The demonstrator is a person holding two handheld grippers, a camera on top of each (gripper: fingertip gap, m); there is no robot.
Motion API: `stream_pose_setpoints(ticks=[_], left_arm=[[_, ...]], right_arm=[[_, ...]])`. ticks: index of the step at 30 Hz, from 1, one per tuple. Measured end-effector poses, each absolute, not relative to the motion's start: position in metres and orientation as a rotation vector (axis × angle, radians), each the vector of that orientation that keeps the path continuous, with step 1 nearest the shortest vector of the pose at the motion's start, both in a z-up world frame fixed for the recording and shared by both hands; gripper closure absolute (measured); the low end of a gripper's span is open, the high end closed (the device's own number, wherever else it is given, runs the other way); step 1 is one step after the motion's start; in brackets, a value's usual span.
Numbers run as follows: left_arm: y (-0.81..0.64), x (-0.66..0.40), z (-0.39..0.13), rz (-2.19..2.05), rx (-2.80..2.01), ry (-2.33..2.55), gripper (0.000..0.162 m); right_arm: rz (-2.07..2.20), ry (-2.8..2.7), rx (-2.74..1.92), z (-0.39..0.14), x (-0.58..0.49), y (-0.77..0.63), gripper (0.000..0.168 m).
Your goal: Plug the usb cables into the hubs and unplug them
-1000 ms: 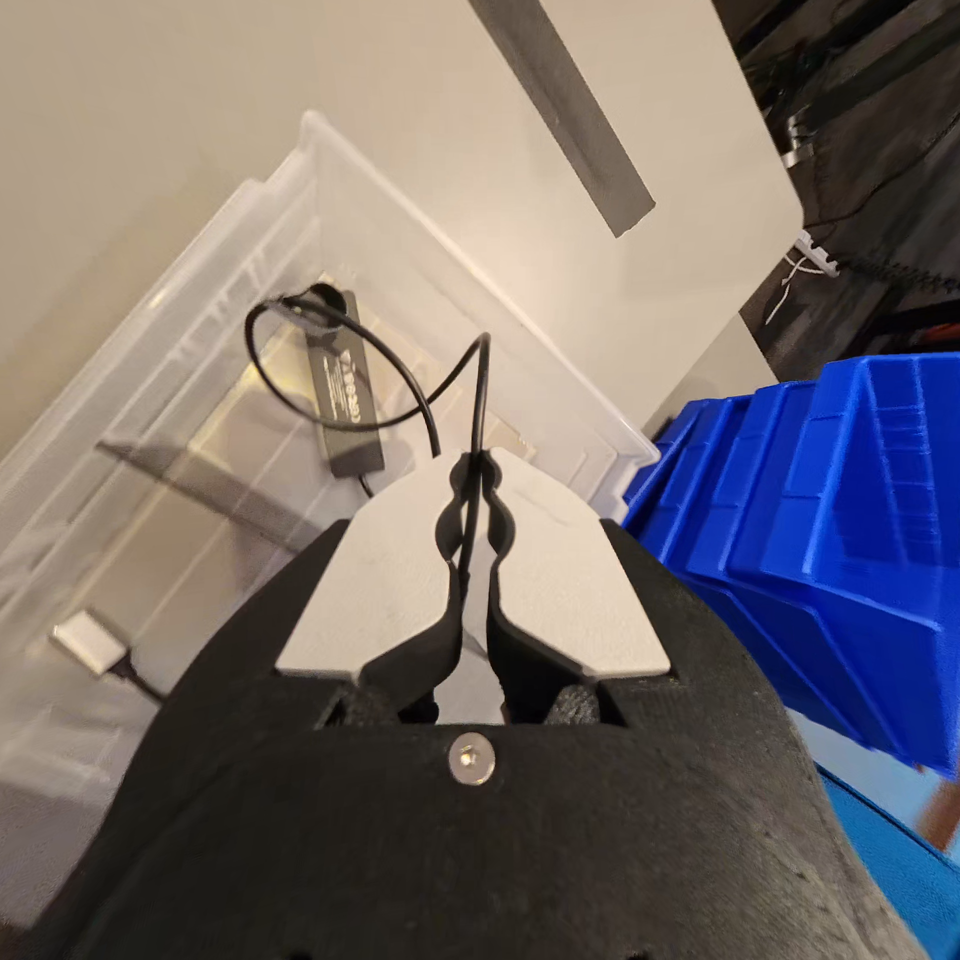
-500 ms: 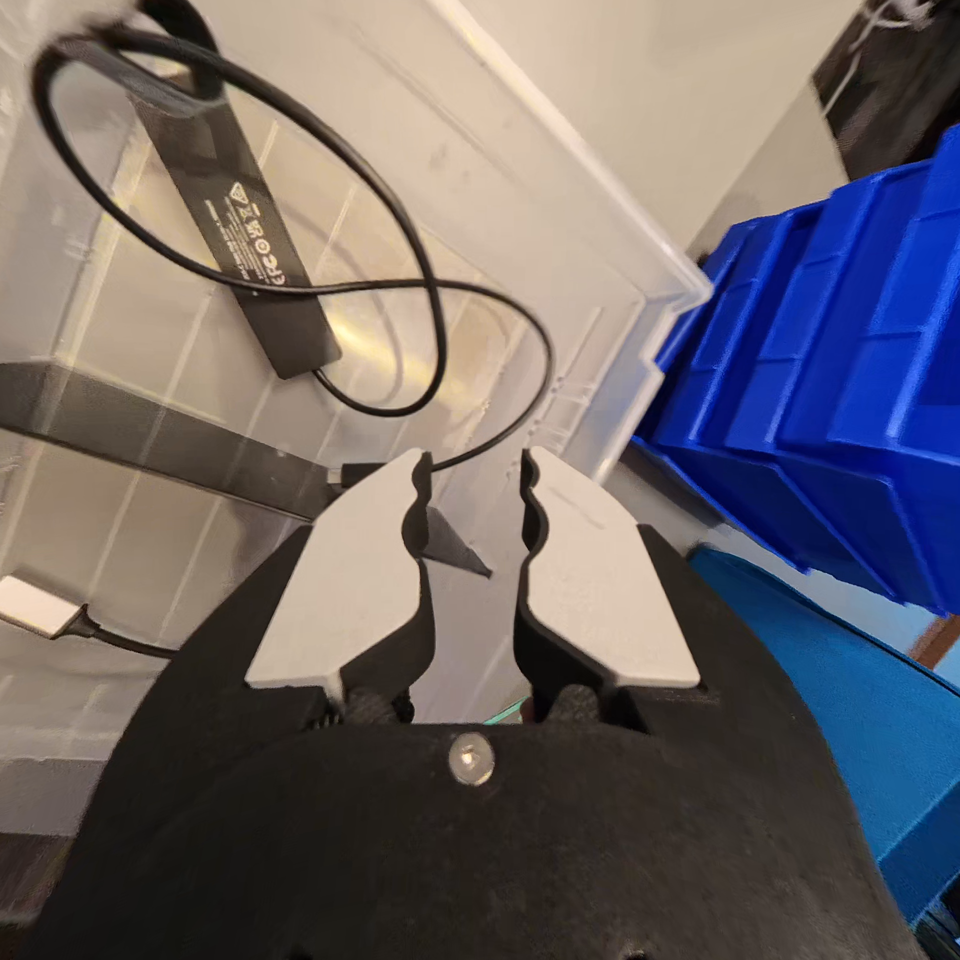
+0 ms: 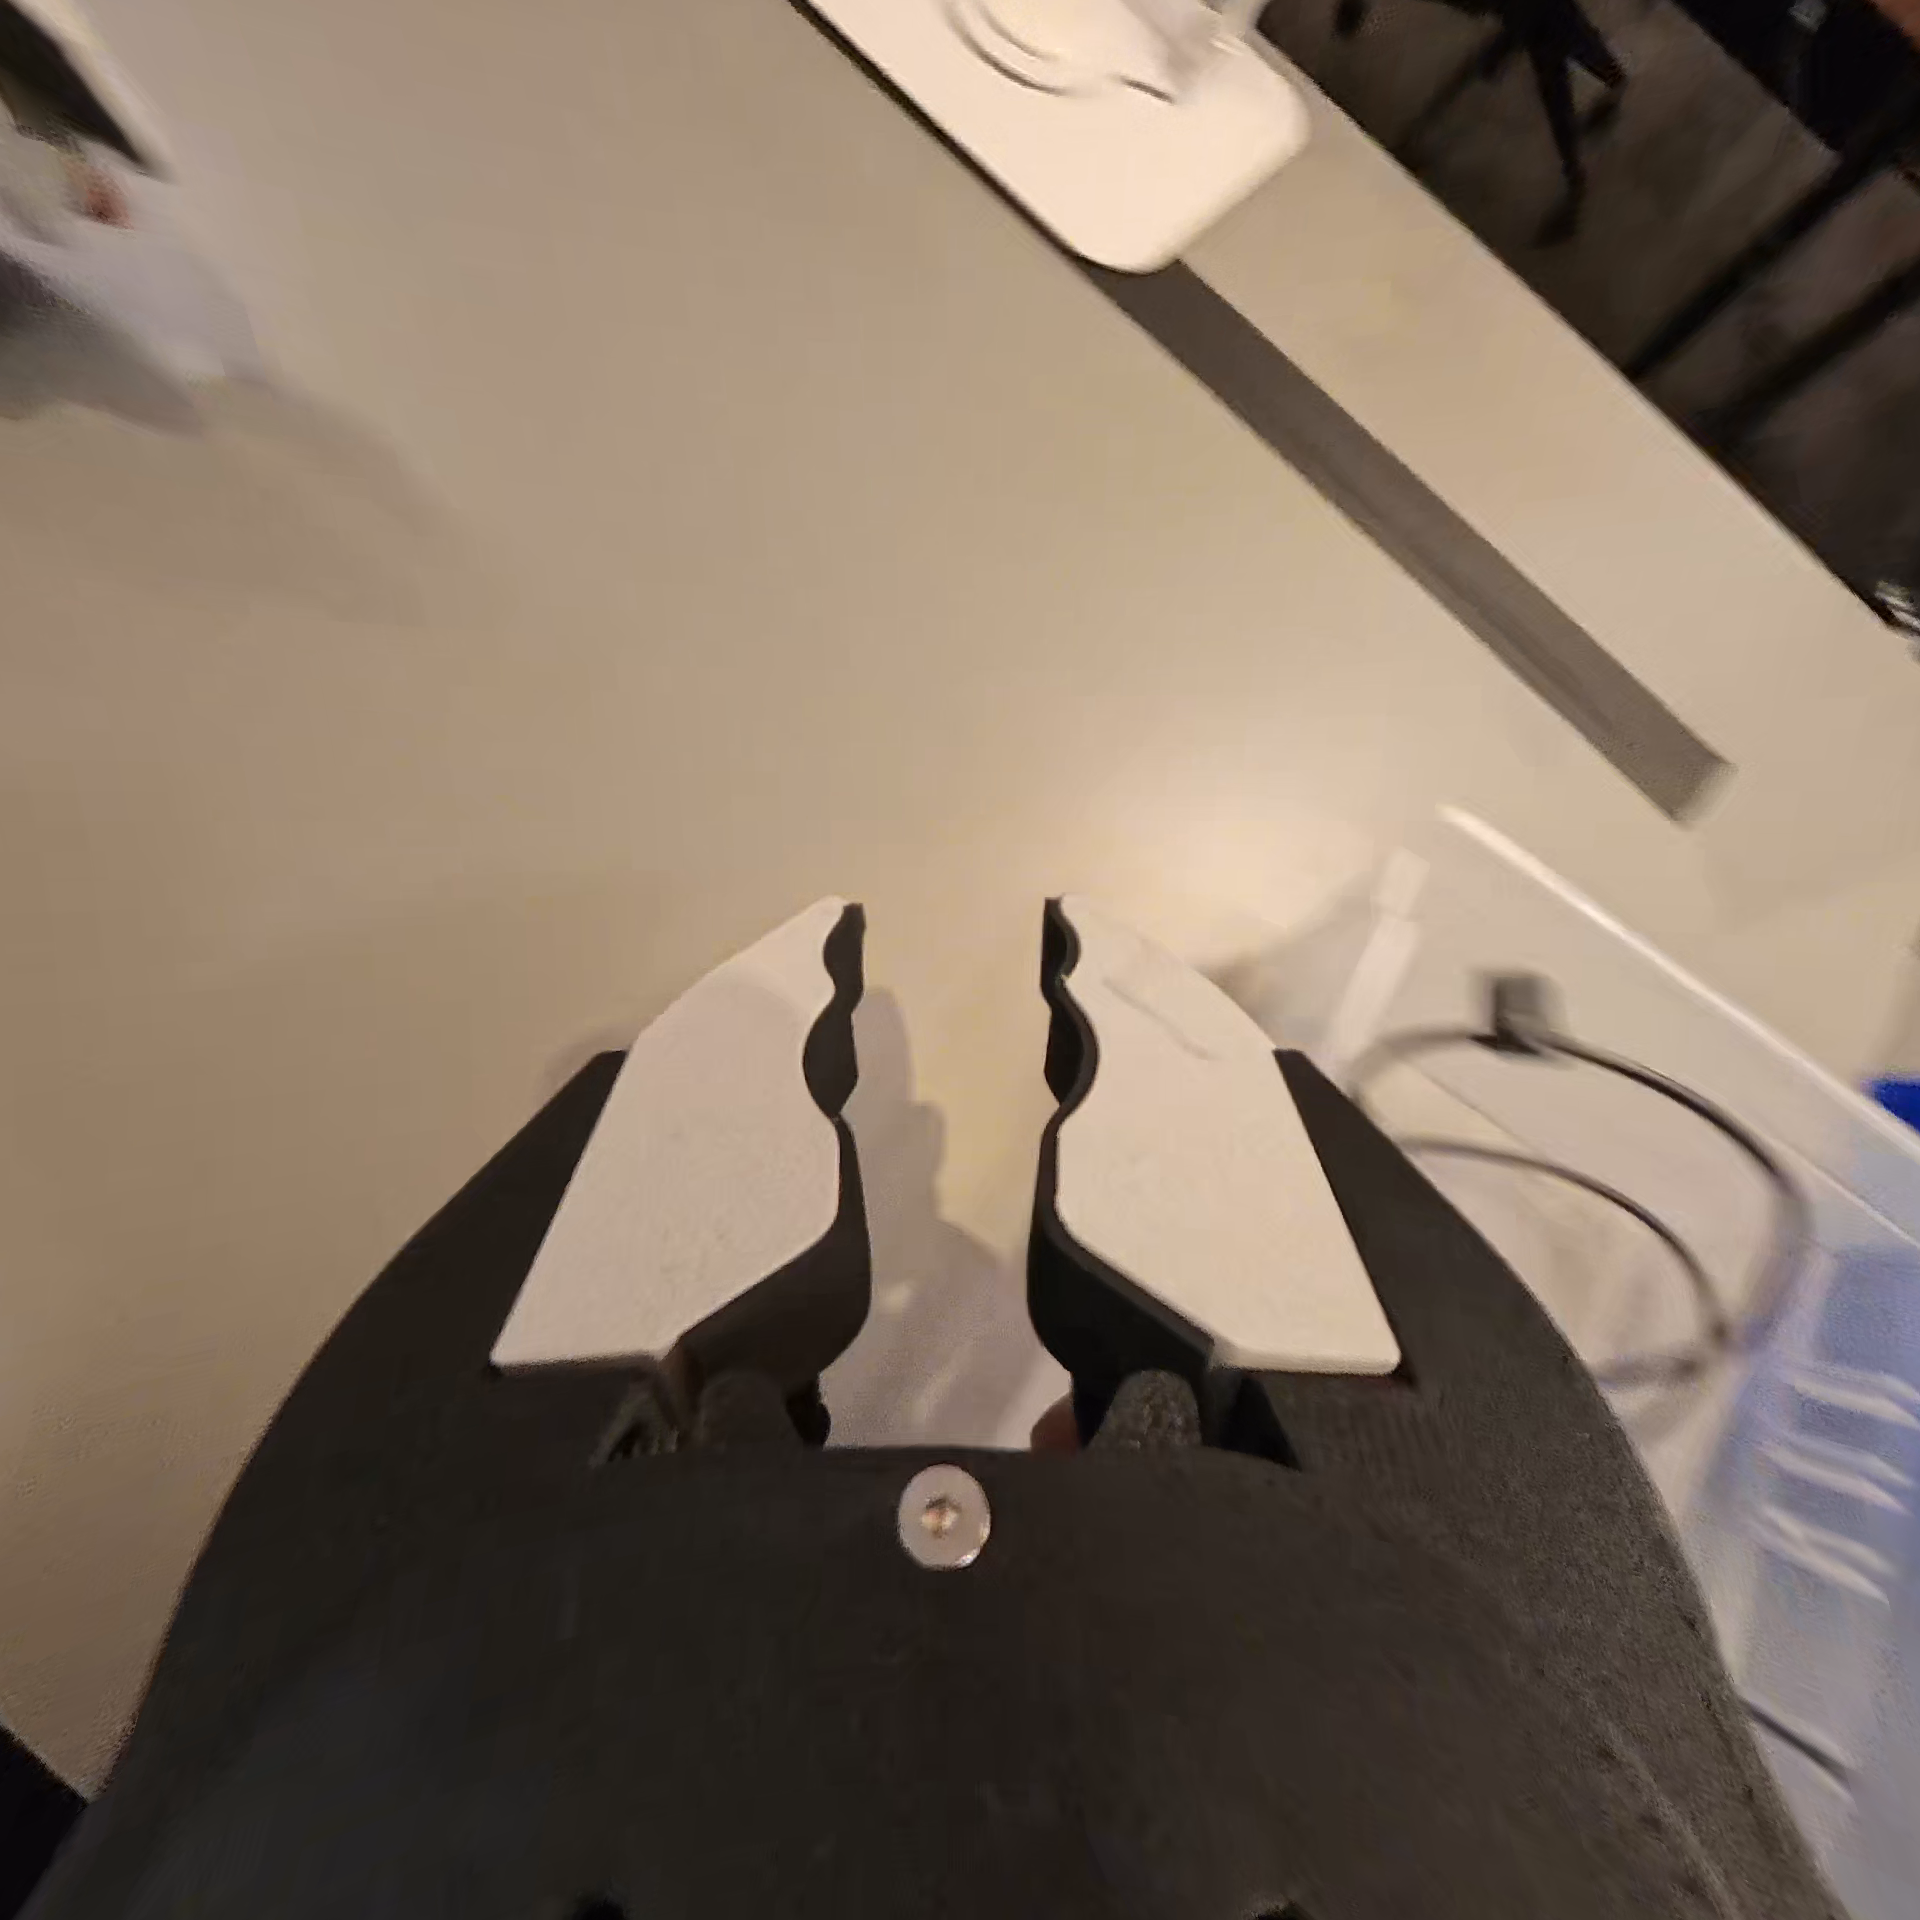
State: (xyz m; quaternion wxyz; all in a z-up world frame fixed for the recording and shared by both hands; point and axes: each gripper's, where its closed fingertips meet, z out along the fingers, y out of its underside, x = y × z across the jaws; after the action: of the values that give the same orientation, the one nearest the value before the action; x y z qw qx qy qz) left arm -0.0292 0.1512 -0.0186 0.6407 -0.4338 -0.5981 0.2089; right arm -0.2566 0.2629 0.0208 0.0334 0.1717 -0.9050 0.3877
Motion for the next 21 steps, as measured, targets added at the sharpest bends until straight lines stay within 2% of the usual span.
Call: stream_pose_setpoints(ticks=[4, 9, 12, 15, 21], left_arm=[[0.149, -0.026, -0.015, 0.567, -0.992, -1.365, 0.132], [0.142, -0.002, -0.009, 0.704, -0.973, -1.419, 0.123], [0.134, 0.034, 0.007, 0.834, -0.917, -1.459, 0.12], [0.118, 0.089, 0.045, 1.041, -0.861, -1.509, 0.12], [0.013, 0.235, 0.117, 1.693, -1.045, -1.95, 0.113]], right_arm=[[1.252, -2.842, 0.669, -0.03, -0.175, 0.247, 0.137], [1.175, -2.917, 0.642, -0.097, -0.156, 0.232, 0.136], [1.216, -2.892, 0.593, -0.101, -0.161, 0.227, 0.136], [1.215, -2.91, 0.587, -0.102, -0.164, 0.227, 0.136], [1.218, -2.935, 0.679, -0.102, -0.157, 0.23, 0.137]])
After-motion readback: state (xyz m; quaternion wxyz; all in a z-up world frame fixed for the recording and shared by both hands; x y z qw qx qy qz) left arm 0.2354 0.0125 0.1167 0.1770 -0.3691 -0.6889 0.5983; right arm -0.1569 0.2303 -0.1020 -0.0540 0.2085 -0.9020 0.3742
